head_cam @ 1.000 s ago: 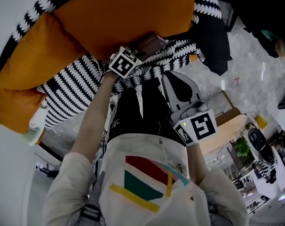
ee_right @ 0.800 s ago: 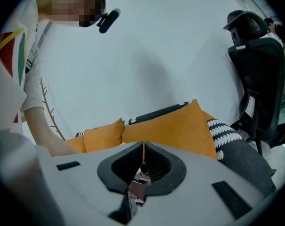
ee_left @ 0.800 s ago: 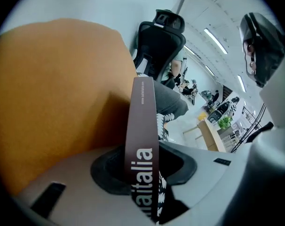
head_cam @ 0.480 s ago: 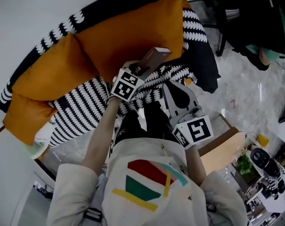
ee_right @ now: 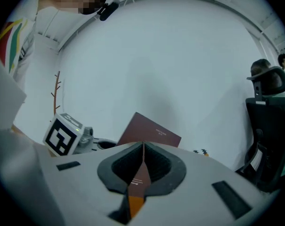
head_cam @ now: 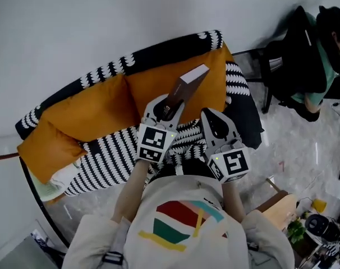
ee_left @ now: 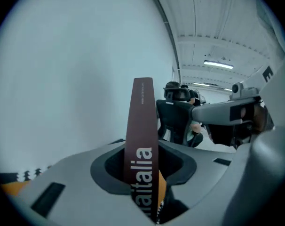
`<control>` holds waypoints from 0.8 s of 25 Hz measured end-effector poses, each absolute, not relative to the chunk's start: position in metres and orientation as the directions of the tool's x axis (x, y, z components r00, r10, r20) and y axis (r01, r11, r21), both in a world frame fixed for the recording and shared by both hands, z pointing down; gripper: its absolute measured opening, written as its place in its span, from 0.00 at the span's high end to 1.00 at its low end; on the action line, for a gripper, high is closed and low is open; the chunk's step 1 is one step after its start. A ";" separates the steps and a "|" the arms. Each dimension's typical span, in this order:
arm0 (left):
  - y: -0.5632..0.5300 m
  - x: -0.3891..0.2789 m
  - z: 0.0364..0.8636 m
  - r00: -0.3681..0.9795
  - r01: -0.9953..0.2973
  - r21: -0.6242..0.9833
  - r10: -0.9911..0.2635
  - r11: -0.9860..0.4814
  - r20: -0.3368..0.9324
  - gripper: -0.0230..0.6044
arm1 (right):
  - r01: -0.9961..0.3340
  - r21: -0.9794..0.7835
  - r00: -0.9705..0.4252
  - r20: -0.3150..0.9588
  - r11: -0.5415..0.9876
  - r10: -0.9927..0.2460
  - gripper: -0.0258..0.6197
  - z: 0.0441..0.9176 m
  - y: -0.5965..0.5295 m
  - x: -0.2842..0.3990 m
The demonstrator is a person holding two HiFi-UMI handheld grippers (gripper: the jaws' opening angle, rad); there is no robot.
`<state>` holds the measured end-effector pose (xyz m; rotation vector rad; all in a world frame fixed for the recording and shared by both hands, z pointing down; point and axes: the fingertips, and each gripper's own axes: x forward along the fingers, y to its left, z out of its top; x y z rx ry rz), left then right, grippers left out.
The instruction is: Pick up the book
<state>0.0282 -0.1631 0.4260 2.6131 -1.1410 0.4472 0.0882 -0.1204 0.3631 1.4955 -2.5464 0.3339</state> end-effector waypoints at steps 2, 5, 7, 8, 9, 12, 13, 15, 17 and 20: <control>-0.160 0.013 0.395 0.600 -0.786 0.064 -0.733 -0.616 0.321 0.72 | -0.870 -0.088 -0.491 0.226 0.484 -0.841 0.93 0.352 -0.125 0.081; -0.156 -0.016 0.361 0.525 -0.840 -0.002 -0.814 -0.543 0.248 0.72 | -0.866 -0.072 -0.498 0.195 0.494 -0.845 0.93 0.342 -0.129 0.065; -0.156 -0.032 0.351 0.478 -0.867 -0.039 -0.851 -0.497 0.218 0.72 | -0.869 -0.065 -0.493 0.198 0.491 -0.847 0.93 0.341 -0.130 0.056; -0.157 -0.038 0.346 0.456 -0.879 -0.049 -0.867 -0.474 0.202 0.72 | -0.871 -0.055 -0.489 0.206 0.489 -0.848 0.93 0.341 -0.129 0.054; -0.159 -0.042 0.341 0.436 -0.891 -0.054 -0.881 -0.452 0.184 0.72 | -0.872 -0.039 -0.485 0.215 0.488 -0.848 0.93 0.340 -0.129 0.052; -0.161 -0.048 0.327 0.387 -0.915 -0.063 -0.912 -0.398 0.138 0.72 | -0.868 0.026 -0.477 0.230 0.496 -0.848 0.93 0.333 -0.126 0.050; -0.161 -0.049 0.324 0.380 -0.918 -0.067 -0.916 -0.390 0.130 0.72 | -0.868 0.049 -0.472 0.231 0.495 -0.851 0.93 0.330 -0.125 0.049; -0.161 -0.049 0.319 0.380 -0.918 -0.077 -0.918 -0.390 0.118 0.72 | -0.868 0.085 -0.462 0.219 0.489 -0.859 0.93 0.323 -0.123 0.049; -0.161 -0.048 0.315 0.385 -0.915 -0.084 -0.917 -0.394 0.108 0.72 | -0.871 0.092 -0.457 0.207 0.482 -0.865 0.93 0.320 -0.121 0.051; -0.159 -0.047 0.310 0.386 -0.915 -0.084 -0.917 -0.394 0.097 0.72 | -0.877 0.091 -0.447 0.208 0.473 -0.870 0.93 0.321 -0.120 0.057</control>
